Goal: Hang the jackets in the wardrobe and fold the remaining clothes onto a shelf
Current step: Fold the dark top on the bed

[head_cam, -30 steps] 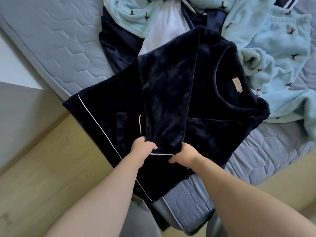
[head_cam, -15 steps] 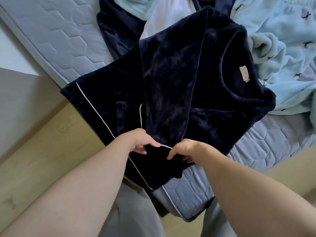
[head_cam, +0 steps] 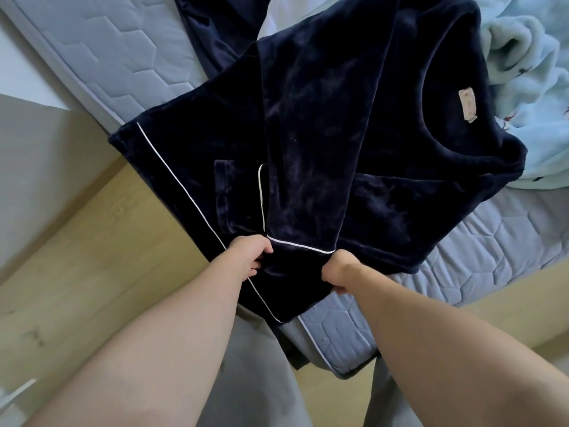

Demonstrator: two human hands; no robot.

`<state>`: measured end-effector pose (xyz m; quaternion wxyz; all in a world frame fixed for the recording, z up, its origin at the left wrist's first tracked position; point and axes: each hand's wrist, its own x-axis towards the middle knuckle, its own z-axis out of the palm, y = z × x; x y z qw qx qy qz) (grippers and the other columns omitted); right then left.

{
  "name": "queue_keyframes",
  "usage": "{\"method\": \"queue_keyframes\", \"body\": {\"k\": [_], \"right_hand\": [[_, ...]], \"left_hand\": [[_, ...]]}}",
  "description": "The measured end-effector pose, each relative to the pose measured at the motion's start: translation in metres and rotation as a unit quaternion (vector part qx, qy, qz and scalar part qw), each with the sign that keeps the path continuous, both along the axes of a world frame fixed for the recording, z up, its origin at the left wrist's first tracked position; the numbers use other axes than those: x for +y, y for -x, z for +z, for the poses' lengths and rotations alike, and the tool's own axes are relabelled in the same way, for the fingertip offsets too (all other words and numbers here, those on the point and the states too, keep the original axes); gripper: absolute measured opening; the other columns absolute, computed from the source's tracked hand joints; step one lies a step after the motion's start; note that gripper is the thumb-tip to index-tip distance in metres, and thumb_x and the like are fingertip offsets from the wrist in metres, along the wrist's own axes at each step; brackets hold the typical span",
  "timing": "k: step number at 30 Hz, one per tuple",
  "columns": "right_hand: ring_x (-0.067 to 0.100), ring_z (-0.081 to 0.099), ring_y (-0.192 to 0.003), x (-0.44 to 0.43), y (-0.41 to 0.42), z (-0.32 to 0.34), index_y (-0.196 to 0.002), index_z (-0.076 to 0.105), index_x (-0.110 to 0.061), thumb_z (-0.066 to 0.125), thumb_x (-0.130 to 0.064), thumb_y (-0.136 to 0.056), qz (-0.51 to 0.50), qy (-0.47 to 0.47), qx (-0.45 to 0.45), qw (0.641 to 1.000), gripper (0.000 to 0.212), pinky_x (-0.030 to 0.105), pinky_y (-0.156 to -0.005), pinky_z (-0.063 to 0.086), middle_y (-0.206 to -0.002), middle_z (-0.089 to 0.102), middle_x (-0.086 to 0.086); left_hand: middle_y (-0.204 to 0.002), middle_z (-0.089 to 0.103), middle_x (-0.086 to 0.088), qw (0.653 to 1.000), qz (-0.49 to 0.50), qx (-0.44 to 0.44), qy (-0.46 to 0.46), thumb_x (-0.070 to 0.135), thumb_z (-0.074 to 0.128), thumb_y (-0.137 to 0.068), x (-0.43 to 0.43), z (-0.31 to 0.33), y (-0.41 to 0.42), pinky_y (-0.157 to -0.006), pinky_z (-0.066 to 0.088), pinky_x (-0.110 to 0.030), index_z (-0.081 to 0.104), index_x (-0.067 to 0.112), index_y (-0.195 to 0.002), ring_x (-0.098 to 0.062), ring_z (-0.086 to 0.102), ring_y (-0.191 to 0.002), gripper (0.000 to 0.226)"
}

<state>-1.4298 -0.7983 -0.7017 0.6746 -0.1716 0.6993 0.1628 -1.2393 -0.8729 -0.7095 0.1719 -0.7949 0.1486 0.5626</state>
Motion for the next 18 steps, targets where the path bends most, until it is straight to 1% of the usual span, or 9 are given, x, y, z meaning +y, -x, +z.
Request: {"method": "queue_keyframes", "body": {"k": [3, 5, 8, 9, 11, 13, 15, 16, 18], "right_hand": [[0.035, 0.073, -0.092, -0.003, -0.006, 0.0, -0.097, 0.067, 0.003, 0.052, -0.002, -0.092, 0.011, -0.023, -0.01, 1.0, 0.016, 0.041, -0.082, 0.062, -0.099, 0.073, 0.023], [0.032, 0.073, -0.1, -0.005, -0.009, 0.002, -0.108, 0.067, 0.004, 0.053, -0.002, -0.094, 0.019, -0.052, -0.033, 0.998, 0.02, 0.041, -0.088, 0.061, -0.106, 0.073, 0.023], [0.026, 0.073, -0.103, -0.006, -0.01, 0.004, -0.113, 0.066, 0.002, 0.05, -0.003, -0.097, 0.07, -0.081, -0.068, 0.992, 0.023, 0.037, -0.087, 0.058, -0.108, 0.075, 0.018], [0.024, 0.073, -0.1, -0.006, -0.01, 0.003, -0.111, 0.066, 0.001, 0.05, -0.004, -0.098, 0.097, -0.088, -0.081, 0.988, 0.021, 0.035, -0.084, 0.058, -0.106, 0.075, 0.015], [0.019, 0.069, -0.077, -0.007, -0.012, 0.002, -0.098, 0.064, -0.004, 0.049, -0.01, -0.101, 0.144, -0.096, -0.094, 0.98, 0.016, 0.029, -0.07, 0.055, -0.089, 0.07, 0.008], [0.016, 0.057, -0.063, -0.009, -0.013, 0.0, -0.082, 0.055, -0.01, 0.053, -0.02, -0.101, 0.204, -0.068, -0.081, 0.973, 0.022, 0.028, -0.068, 0.051, -0.084, 0.062, 0.006], [0.021, 0.059, -0.072, -0.014, -0.009, -0.003, -0.077, 0.05, -0.013, 0.063, -0.027, -0.095, 0.247, -0.024, -0.044, 0.968, 0.026, 0.031, -0.076, 0.053, -0.087, 0.06, 0.005], [0.024, 0.063, -0.077, -0.017, -0.004, -0.003, -0.077, 0.053, -0.012, 0.066, -0.025, -0.09, 0.241, -0.018, -0.026, 0.97, 0.023, 0.033, -0.08, 0.056, -0.084, 0.061, 0.006], [0.029, 0.069, -0.08, -0.026, 0.011, 0.002, -0.076, 0.06, -0.009, 0.061, -0.017, -0.079, 0.19, -0.018, 0.005, 0.982, 0.009, 0.039, -0.081, 0.06, -0.077, 0.065, 0.007]], "left_hand": [[-0.104, 0.074, -0.002, 0.999, 0.032, 0.038, -0.003, 0.011, 0.07, -0.075, 0.001, 0.001, -0.004, -0.088, 0.046, -0.039, 0.07, 0.017, -0.104, -0.021, 0.067, -0.1, 0.029], [-0.107, 0.072, -0.001, 0.996, -0.06, 0.063, -0.019, 0.011, 0.079, -0.075, 0.003, 0.0, -0.008, -0.092, 0.048, -0.041, 0.071, 0.019, -0.102, -0.02, 0.064, -0.103, 0.03], [-0.107, 0.073, -0.008, 0.972, -0.222, 0.075, -0.031, 0.014, 0.085, -0.077, 0.01, -0.006, -0.012, -0.091, 0.059, -0.044, 0.07, 0.011, -0.109, -0.026, 0.069, -0.101, 0.036], [-0.109, 0.072, -0.011, 0.965, -0.253, 0.069, -0.029, 0.016, 0.085, -0.077, 0.013, -0.007, -0.013, -0.09, 0.06, -0.045, 0.068, 0.008, -0.113, -0.028, 0.07, -0.1, 0.04], [-0.116, 0.068, -0.013, 0.948, -0.314, 0.045, -0.023, 0.025, 0.085, -0.078, 0.014, -0.006, -0.013, -0.091, 0.059, -0.042, 0.063, 0.006, -0.121, -0.03, 0.068, -0.104, 0.052], [-0.115, 0.067, -0.012, 0.911, -0.409, 0.017, -0.043, 0.037, 0.084, -0.078, 0.005, 0.0, -0.004, -0.084, 0.058, -0.034, 0.061, 0.007, -0.117, -0.029, 0.068, -0.101, 0.054], [-0.111, 0.068, -0.011, 0.849, -0.52, -0.017, -0.091, 0.041, 0.082, -0.078, -0.015, 0.012, 0.014, -0.076, 0.056, -0.032, 0.063, 0.005, -0.115, -0.029, 0.069, -0.098, 0.055], [-0.109, 0.067, -0.01, 0.823, -0.558, -0.03, -0.098, 0.037, 0.082, -0.079, -0.029, 0.017, 0.026, -0.075, 0.054, -0.033, 0.063, 0.006, -0.118, -0.03, 0.068, -0.097, 0.053], [-0.097, 0.062, -0.007, 0.798, -0.598, -0.056, -0.052, 0.02, 0.075, -0.079, -0.062, 0.028, 0.052, -0.066, 0.049, -0.035, 0.064, 0.009, -0.117, -0.03, 0.063, -0.088, 0.041]]}}
